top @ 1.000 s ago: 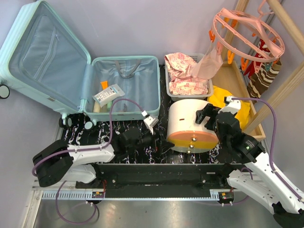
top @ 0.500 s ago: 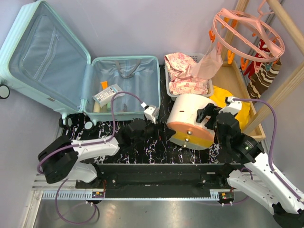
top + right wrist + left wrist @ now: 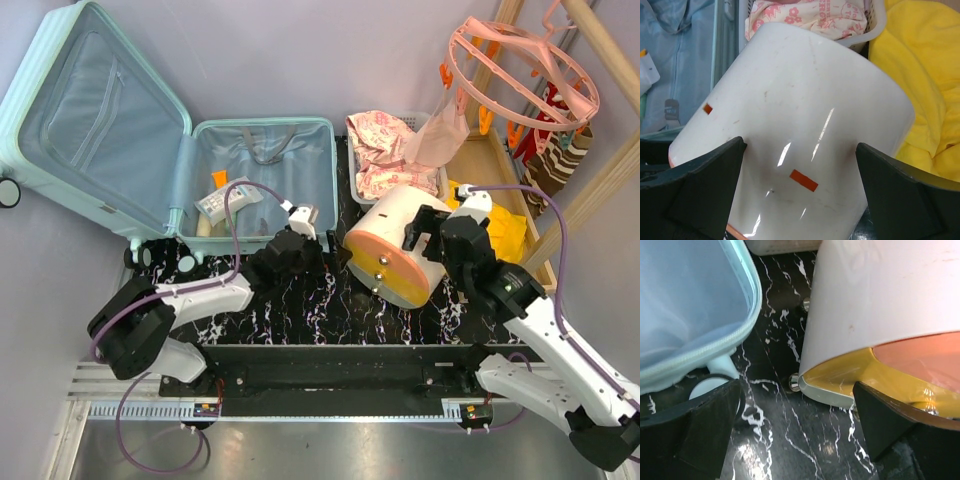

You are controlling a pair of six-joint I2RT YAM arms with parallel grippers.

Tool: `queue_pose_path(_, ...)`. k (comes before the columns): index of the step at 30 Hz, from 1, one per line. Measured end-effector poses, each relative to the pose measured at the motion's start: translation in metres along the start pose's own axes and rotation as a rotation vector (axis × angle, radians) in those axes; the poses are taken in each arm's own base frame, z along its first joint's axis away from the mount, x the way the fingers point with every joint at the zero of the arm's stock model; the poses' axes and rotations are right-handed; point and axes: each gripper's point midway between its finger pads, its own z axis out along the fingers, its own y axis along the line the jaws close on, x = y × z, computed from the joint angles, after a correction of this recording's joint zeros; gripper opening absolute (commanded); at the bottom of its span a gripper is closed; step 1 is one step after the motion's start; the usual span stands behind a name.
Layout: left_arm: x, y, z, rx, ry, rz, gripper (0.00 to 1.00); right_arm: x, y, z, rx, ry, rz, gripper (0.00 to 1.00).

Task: Open, take out, and arrange the luggage
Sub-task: Adjust the storage box at the center of the board.

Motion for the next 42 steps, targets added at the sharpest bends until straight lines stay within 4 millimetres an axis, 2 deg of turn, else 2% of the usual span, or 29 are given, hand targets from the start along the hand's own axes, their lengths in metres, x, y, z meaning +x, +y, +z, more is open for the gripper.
queue_pose_path(6,-0.018,-0.008,0.022,0.001,-0.018,-0.002,0.99,-0.011,0.005,0.015,0.027,0.043,-0.074,1.00)
queue_pose_path(9,-0.025,-0.005,0.027,-0.010,-0.025,-0.024,0.99,-0.017,0.001,0.023,0.041,0.051,-0.083,1.00)
queue_pose_path(14,-0.029,-0.004,0.031,0.003,-0.010,-0.051,0.99,-0.025,-0.013,0.029,0.054,0.059,-0.079,1.00)
queue_pose_path(22,-0.042,-0.005,0.060,0.028,0.000,-0.058,0.99,-0.039,-0.043,0.040,0.121,0.044,-0.071,1.00)
queue_pose_path(27,-0.046,-0.007,0.069,0.034,0.006,-0.061,0.99,-0.045,-0.051,0.042,0.135,0.018,-0.074,1.00)
queue_pose_path(32,-0.046,-0.007,0.067,0.039,0.000,-0.063,0.99,-0.046,-0.059,0.042,0.134,0.022,-0.073,1.00)
queue_pose_path(36,-0.046,0.001,0.052,0.018,-0.028,-0.060,0.99,-0.048,-0.066,0.048,0.127,0.026,-0.046,1.00)
queue_pose_path(39,-0.057,0.003,0.036,0.005,-0.069,-0.048,0.99,-0.048,-0.066,0.052,0.111,0.020,-0.025,1.00)
queue_pose_path(42,-0.075,-0.006,0.020,0.021,-0.126,-0.033,0.99,-0.048,-0.066,0.055,0.099,0.016,-0.008,1.00)
